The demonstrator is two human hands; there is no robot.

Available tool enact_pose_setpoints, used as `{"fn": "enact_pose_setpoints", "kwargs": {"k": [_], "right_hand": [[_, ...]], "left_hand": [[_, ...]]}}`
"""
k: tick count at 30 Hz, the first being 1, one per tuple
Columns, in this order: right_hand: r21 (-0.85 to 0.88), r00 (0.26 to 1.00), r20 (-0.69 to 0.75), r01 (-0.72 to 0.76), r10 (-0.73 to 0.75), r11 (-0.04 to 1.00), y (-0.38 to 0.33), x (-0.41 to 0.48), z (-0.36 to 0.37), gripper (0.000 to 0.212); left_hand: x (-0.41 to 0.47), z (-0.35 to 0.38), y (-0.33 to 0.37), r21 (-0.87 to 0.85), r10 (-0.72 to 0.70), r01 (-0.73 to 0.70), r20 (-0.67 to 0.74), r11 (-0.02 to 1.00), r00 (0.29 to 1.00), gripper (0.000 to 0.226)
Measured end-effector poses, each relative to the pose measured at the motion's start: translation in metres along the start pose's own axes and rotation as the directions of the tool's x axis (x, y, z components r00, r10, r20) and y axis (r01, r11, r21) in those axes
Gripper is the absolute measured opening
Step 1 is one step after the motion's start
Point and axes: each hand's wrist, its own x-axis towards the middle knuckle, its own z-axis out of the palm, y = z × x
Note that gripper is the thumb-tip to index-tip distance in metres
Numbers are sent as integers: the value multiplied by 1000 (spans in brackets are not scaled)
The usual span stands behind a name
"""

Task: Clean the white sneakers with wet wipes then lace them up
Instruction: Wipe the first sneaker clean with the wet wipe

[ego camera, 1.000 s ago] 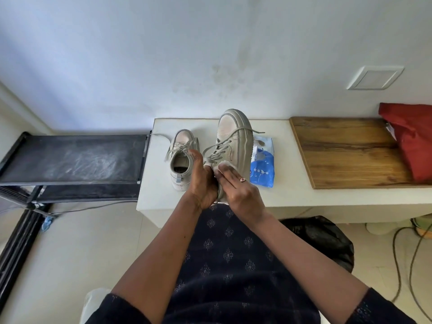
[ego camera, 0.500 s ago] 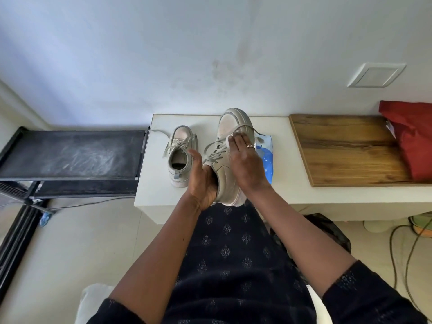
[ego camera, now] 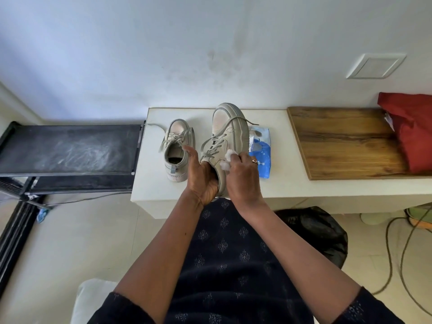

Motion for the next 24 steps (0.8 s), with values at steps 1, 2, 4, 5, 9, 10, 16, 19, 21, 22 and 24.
{"fn": "enact_pose_setpoints", "kwargs": {"k": [1, 2, 4, 5, 9, 10, 16, 19, 21, 22, 24], "right_hand": [[12, 1000, -1, -15, 15, 1000, 1, -2, 0, 29], [23, 1000, -9, -27, 27, 999, 2, -3, 0, 27], [33, 999, -29, -34, 35, 999, 4, -6, 1, 23], [40, 999, -39, -33, 35, 999, 6, -7, 3, 23], [109, 995, -93, -28, 38, 994, 6, 4, 2, 17], [124, 994, -107, -22, 36, 992, 5, 8, 0, 14], [84, 996, -69, -49, 55, 995, 0, 53, -5, 19], [59, 998, -69, 3, 2, 998, -3, 64, -5, 29], [77, 999, -39, 30, -27, 997, -2, 63, -4, 29], [103, 999, -16, 31, -29, 994, -1, 61, -4, 28], [170, 1000, 13, 20, -23, 985, 1, 54, -4, 25]], "left_hand": [[0, -1, -1, -5, -3, 3, -5, 1000, 1000, 101], [0, -2, -1, -10, -4, 4, -14, 1000, 1000, 99], [0, -4, -3, -25, -9, 8, -29, 1000, 1000, 95], [0, -5, -4, -24, -14, 13, -34, 1000, 999, 93], [-2, -2, -2, 10, -21, 21, -25, 1000, 999, 81], [-2, -2, -1, 19, -25, 25, -20, 999, 999, 77], [-6, -4, -4, 56, -31, 33, -39, 998, 999, 63], [-5, -2, -4, 54, -8, 11, -54, 999, 998, 58], [-4, -3, 0, 33, 12, -10, -56, 999, 998, 57], [-4, -3, 2, 20, 24, -22, -56, 1000, 998, 58], [-3, -5, 7, -5, 42, -42, -53, 999, 998, 60]]}}
